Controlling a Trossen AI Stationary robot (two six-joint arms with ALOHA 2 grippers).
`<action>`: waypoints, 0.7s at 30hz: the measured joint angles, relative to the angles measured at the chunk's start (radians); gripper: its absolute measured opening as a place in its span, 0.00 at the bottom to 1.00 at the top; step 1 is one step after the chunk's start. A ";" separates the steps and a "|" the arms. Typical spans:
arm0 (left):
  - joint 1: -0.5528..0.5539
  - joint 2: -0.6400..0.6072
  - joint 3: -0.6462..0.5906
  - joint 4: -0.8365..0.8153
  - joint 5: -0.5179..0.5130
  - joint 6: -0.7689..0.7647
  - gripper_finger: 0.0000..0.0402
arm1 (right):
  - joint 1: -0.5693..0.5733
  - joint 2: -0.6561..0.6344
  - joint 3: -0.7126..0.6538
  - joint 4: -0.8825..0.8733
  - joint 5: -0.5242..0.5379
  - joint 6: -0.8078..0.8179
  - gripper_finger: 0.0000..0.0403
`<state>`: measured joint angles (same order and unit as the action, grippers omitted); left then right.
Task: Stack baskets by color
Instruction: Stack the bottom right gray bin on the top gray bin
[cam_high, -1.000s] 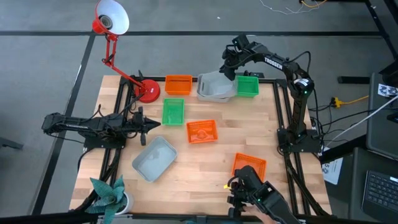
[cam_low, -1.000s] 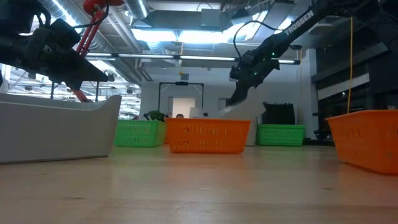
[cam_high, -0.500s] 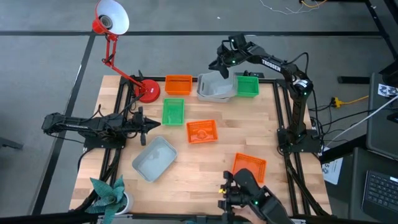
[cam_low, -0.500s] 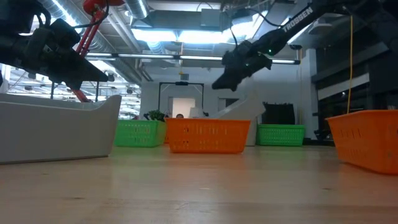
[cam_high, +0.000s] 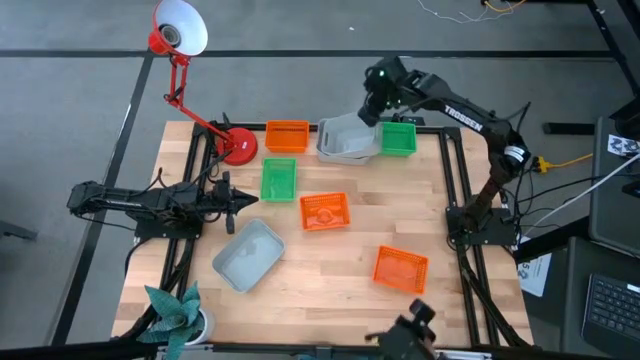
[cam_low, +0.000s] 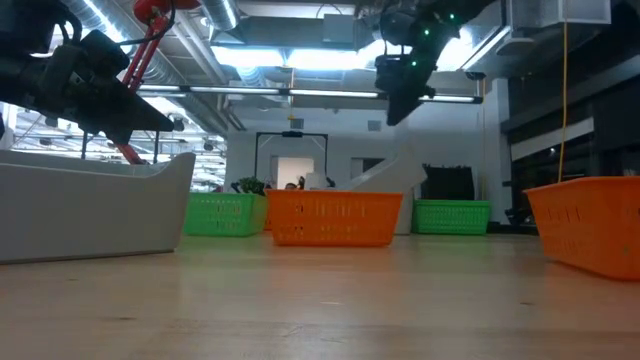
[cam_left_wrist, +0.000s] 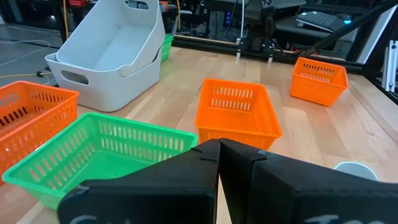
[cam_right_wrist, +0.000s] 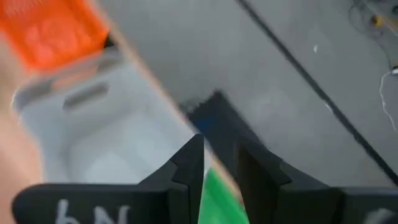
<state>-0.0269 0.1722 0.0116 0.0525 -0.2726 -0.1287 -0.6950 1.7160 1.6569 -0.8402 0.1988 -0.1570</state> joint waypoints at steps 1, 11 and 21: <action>0.000 0.000 0.000 0.000 0.000 0.000 0.00 | 0.015 0.000 0.000 -0.040 0.006 0.015 0.22; 0.000 0.000 0.000 0.000 0.002 0.000 0.00 | 0.044 0.024 0.000 -0.151 0.018 0.235 0.22; 0.000 0.000 0.000 0.000 0.002 -0.002 0.00 | 0.041 0.041 0.000 -0.167 0.102 0.343 0.22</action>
<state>-0.0269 0.1726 0.0116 0.0525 -0.2709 -0.1307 -0.6537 1.7570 1.6566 -1.0072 0.3011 0.1862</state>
